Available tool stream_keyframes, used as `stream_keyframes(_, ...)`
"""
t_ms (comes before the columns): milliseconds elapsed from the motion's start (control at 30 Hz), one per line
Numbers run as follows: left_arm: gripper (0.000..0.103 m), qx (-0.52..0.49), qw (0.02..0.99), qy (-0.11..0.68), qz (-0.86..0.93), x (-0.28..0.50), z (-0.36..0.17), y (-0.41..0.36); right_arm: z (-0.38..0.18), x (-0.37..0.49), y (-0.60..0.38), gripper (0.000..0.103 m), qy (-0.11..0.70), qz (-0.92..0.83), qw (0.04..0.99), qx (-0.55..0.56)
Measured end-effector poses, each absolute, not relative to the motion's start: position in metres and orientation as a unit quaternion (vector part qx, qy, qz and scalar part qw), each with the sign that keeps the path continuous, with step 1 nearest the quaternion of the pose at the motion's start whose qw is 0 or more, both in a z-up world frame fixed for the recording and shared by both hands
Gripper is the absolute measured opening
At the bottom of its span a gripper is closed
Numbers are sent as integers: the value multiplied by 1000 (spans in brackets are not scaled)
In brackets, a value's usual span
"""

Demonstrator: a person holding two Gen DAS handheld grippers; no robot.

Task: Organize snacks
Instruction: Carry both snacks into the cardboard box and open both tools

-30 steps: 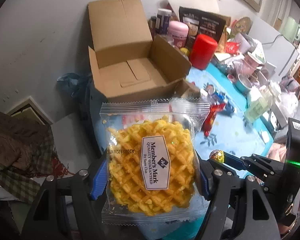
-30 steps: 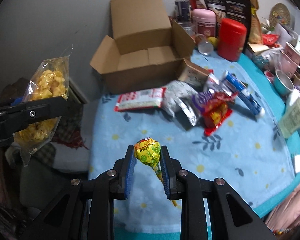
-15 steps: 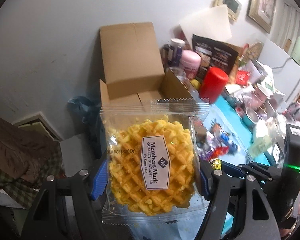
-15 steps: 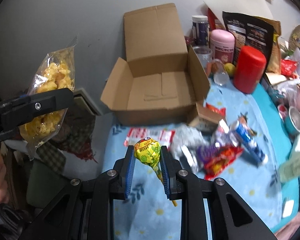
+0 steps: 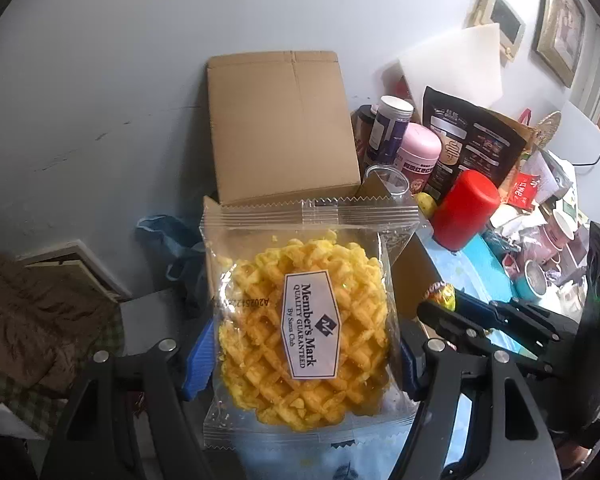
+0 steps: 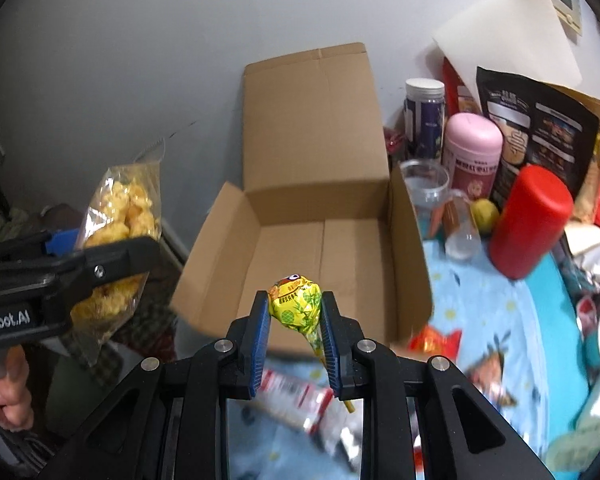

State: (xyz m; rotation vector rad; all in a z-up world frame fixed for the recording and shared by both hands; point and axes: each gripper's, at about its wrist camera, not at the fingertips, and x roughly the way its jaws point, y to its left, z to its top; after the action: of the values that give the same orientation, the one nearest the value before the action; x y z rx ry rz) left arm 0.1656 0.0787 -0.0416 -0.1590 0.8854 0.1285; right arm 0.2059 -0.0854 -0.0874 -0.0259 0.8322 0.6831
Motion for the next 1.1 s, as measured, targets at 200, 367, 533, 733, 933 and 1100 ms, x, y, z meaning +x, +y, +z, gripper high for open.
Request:
stream_keyframes(200,72,-57,901,425,64,218,-60,82,-100,257,-67,25,397,314,862,-10)
stream_keyframes(367,72,-51,904,418,73,262,-77,88,-113,301,-54,25,412,293,863,-13)
stream_keyframes(533,72,-49,901,421,91,298,-92,95,-125,333,-41,25,410,274,869,-31)
stream_keyframes(733,72,-54,890,438,110,327,-114,109,-140,362,-28,25,418,253,871,-43)
stream_keyframes(933,72,-50,863,490,111,350,-140,118,-157,377,-19,25,439,227,868,-44)
stream_keyframes(1100,73,-57,849,509,132,351,-152,127,-164,377,-18,27,461,209,861,-43)
